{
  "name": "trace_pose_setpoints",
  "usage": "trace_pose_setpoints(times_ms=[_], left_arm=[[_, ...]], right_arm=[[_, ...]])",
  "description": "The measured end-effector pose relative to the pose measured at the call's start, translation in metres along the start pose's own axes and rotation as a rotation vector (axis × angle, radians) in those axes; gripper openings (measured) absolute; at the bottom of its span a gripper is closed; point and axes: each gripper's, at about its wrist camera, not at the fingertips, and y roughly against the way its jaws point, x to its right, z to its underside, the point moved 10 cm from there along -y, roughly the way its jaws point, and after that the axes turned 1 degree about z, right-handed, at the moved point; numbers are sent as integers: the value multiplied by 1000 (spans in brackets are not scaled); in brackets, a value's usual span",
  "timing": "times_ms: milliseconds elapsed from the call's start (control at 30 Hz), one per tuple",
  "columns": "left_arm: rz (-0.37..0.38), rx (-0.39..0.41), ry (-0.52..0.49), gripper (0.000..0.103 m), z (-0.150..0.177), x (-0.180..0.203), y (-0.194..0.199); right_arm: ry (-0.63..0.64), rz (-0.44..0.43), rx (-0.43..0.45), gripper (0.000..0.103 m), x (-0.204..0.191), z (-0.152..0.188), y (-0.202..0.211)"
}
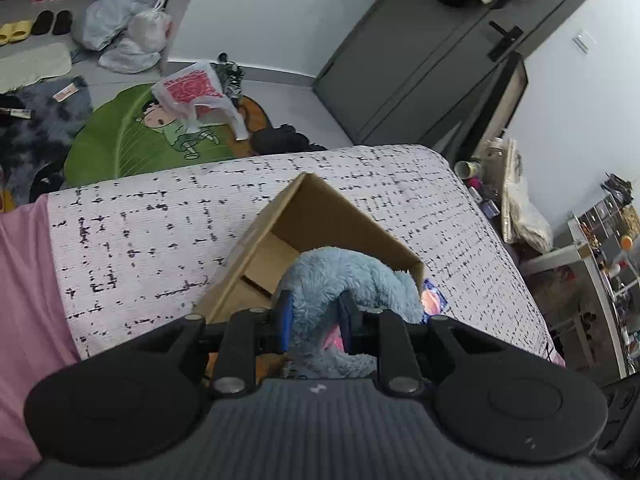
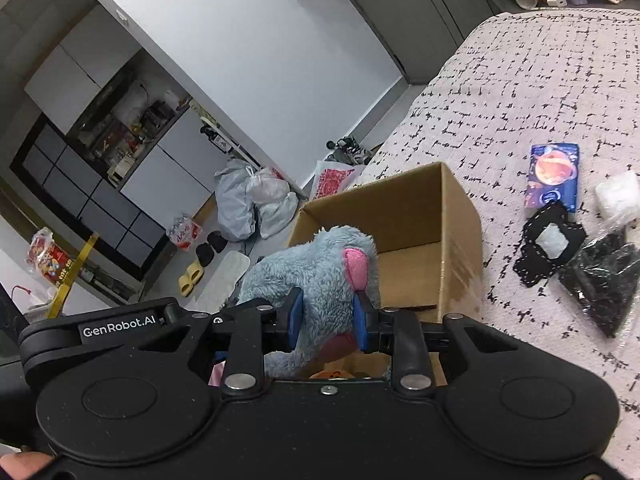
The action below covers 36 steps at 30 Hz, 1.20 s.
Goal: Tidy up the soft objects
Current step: 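Carry the grey plush over the box and open both tools, then move both tools to the black bags and close right tool on one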
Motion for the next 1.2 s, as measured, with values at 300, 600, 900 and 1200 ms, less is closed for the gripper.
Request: trace_pose_setpoints(times_ms=[300, 600, 900, 1200], left_arm=[[-80, -10, 5, 28, -1, -19, -8], [-97, -23, -6, 46, -3, -17, -7], [-160, 60, -107, 81, -9, 6, 8], [-164, 84, -146, 93, 2, 40, 14]], right_arm=[[52, 39, -68, 36, -1, 16, -17], [10, 58, -59, 54, 3, 10, 1], [54, 126, -27, 74, 10, -7, 31], [79, 195, -12, 87, 28, -22, 65]])
